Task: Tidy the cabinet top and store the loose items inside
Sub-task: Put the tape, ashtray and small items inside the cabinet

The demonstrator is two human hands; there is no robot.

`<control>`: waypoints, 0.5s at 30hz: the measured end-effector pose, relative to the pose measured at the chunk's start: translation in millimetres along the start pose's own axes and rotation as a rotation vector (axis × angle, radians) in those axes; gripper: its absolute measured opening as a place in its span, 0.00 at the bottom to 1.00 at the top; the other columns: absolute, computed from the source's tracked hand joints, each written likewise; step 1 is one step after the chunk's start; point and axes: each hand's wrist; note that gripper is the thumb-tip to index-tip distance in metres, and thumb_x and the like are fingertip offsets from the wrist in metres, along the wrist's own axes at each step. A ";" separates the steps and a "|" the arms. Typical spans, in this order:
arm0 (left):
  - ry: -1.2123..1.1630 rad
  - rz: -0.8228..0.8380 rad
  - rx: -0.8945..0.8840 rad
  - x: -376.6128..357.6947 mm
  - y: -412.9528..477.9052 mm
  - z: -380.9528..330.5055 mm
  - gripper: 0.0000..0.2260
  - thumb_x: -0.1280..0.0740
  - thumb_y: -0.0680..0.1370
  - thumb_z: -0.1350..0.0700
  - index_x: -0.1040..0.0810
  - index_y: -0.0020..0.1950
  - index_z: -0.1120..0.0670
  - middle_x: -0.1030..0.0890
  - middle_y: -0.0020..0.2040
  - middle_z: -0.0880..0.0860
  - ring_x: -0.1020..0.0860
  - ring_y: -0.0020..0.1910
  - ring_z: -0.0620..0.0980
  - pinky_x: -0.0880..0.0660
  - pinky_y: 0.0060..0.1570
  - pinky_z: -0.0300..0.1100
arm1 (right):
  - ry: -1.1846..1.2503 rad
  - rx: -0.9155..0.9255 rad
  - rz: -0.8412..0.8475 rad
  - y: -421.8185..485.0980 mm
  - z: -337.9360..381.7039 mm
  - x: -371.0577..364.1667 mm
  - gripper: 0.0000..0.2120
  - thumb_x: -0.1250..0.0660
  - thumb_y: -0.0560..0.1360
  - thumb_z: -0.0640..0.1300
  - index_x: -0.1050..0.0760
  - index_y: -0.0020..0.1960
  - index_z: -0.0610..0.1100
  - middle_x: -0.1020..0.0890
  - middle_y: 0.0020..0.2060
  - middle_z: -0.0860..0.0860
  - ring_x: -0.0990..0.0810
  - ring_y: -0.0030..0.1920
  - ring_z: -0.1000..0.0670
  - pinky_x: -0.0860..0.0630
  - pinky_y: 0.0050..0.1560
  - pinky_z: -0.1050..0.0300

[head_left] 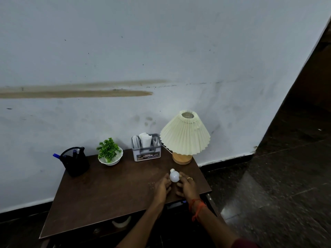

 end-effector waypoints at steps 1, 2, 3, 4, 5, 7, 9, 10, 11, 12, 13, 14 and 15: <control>-0.012 0.001 -0.001 2.0 -8.3 -1.0 0.17 0.47 0.81 0.65 0.28 0.68 0.61 0.20 0.45 0.49 0.23 0.42 0.44 0.27 0.44 0.37 | 0.010 0.002 0.002 -6.5 -0.8 0.2 0.16 0.41 0.79 0.43 0.28 0.66 0.45 0.21 0.56 0.45 0.22 0.48 0.52 0.25 0.40 0.57; -0.021 0.004 -0.009 4.0 -17.7 -2.2 0.17 0.46 0.81 0.65 0.27 0.67 0.59 0.18 0.42 0.48 0.21 0.39 0.44 0.25 0.40 0.35 | 0.022 0.006 0.004 -13.1 -1.6 -0.3 0.15 0.41 0.80 0.42 0.28 0.66 0.45 0.21 0.56 0.44 0.21 0.48 0.51 0.25 0.39 0.57; -0.026 0.007 -0.019 6.7 -26.6 -2.9 0.16 0.46 0.81 0.64 0.27 0.65 0.58 0.18 0.39 0.46 0.20 0.37 0.43 0.23 0.36 0.33 | 0.036 0.012 0.008 -18.8 -2.9 -1.0 0.15 0.41 0.80 0.41 0.28 0.66 0.43 0.21 0.56 0.43 0.21 0.49 0.50 0.25 0.38 0.57; -0.028 0.009 -0.029 9.9 -36.8 -4.2 0.15 0.45 0.81 0.64 0.26 0.64 0.58 0.18 0.38 0.46 0.20 0.37 0.43 0.23 0.34 0.32 | 0.051 0.020 0.013 -26.7 -3.8 -2.5 0.15 0.41 0.79 0.40 0.28 0.65 0.42 0.21 0.57 0.42 0.20 0.49 0.48 0.24 0.37 0.57; -0.029 0.015 -0.038 13.4 -46.2 -5.0 0.14 0.45 0.81 0.63 0.25 0.63 0.58 0.18 0.39 0.46 0.20 0.39 0.43 0.23 0.33 0.31 | 0.066 0.030 0.018 -35.5 -4.1 -3.5 0.13 0.41 0.79 0.39 0.27 0.63 0.42 0.21 0.56 0.41 0.20 0.48 0.47 0.23 0.36 0.57; -0.029 0.022 -0.055 22.3 -63.2 -4.4 0.13 0.45 0.81 0.62 0.24 0.60 0.57 0.16 0.38 0.46 0.19 0.40 0.43 0.23 0.35 0.32 | 0.081 0.038 0.020 -53.6 -4.6 -5.8 0.10 0.41 0.79 0.39 0.27 0.59 0.44 0.20 0.53 0.42 0.19 0.47 0.46 0.23 0.36 0.56; -0.026 0.024 -0.067 32.3 -78.6 -3.3 0.13 0.45 0.81 0.62 0.24 0.60 0.56 0.16 0.42 0.47 0.19 0.43 0.44 0.23 0.39 0.34 | 0.058 0.034 0.017 -65.5 -9.2 -8.2 0.09 0.40 0.79 0.41 0.25 0.57 0.46 0.19 0.52 0.44 0.18 0.49 0.46 0.23 0.40 0.55; -0.027 0.021 -0.070 37.5 -86.0 -2.1 0.13 0.45 0.81 0.61 0.24 0.60 0.55 0.17 0.45 0.48 0.19 0.45 0.45 0.23 0.42 0.36 | 0.033 0.036 0.019 -71.0 -12.2 -9.2 0.09 0.39 0.78 0.42 0.24 0.56 0.46 0.18 0.52 0.45 0.18 0.50 0.45 0.22 0.41 0.55; -0.031 0.014 -0.075 42.8 -93.4 -1.2 0.12 0.44 0.81 0.61 0.24 0.60 0.54 0.18 0.47 0.49 0.20 0.47 0.47 0.24 0.45 0.37 | 0.017 0.038 0.024 -76.7 -15.3 -10.5 0.09 0.39 0.77 0.43 0.23 0.56 0.47 0.18 0.53 0.45 0.18 0.52 0.45 0.22 0.42 0.54; -0.035 0.008 -0.080 47.8 -99.7 -0.2 0.12 0.44 0.81 0.61 0.23 0.58 0.54 0.18 0.47 0.50 0.20 0.49 0.48 0.24 0.48 0.38 | 0.013 0.039 0.034 -83.0 -18.1 -12.4 0.09 0.39 0.77 0.43 0.23 0.55 0.48 0.18 0.53 0.45 0.18 0.52 0.45 0.22 0.42 0.54; -0.040 0.004 -0.082 51.6 -104.4 0.3 0.12 0.44 0.81 0.62 0.22 0.56 0.54 0.18 0.47 0.50 0.21 0.49 0.48 0.24 0.49 0.39 | 0.020 0.037 0.046 -88.7 -20.6 -13.9 0.09 0.39 0.77 0.42 0.23 0.55 0.47 0.18 0.53 0.45 0.18 0.53 0.45 0.22 0.42 0.54; -0.042 -0.004 -0.082 55.5 -109.5 1.2 0.12 0.44 0.81 0.62 0.22 0.54 0.54 0.18 0.47 0.50 0.21 0.49 0.48 0.25 0.50 0.39 | 0.028 0.033 0.056 -96.3 -22.7 -16.1 0.09 0.39 0.78 0.42 0.23 0.55 0.46 0.18 0.53 0.45 0.18 0.53 0.45 0.23 0.42 0.54; -0.042 -0.014 -0.081 59.6 -114.4 2.3 0.12 0.44 0.80 0.63 0.21 0.53 0.54 0.18 0.48 0.51 0.21 0.49 0.49 0.24 0.50 0.39 | 0.035 0.032 0.061 -104.5 -24.3 -17.7 0.10 0.40 0.78 0.41 0.24 0.56 0.45 0.18 0.52 0.44 0.18 0.52 0.45 0.23 0.42 0.54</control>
Point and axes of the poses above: each hand's wrist, its own y-axis towards the middle knuckle, its own x-axis out of the back of the hand, z = x × y
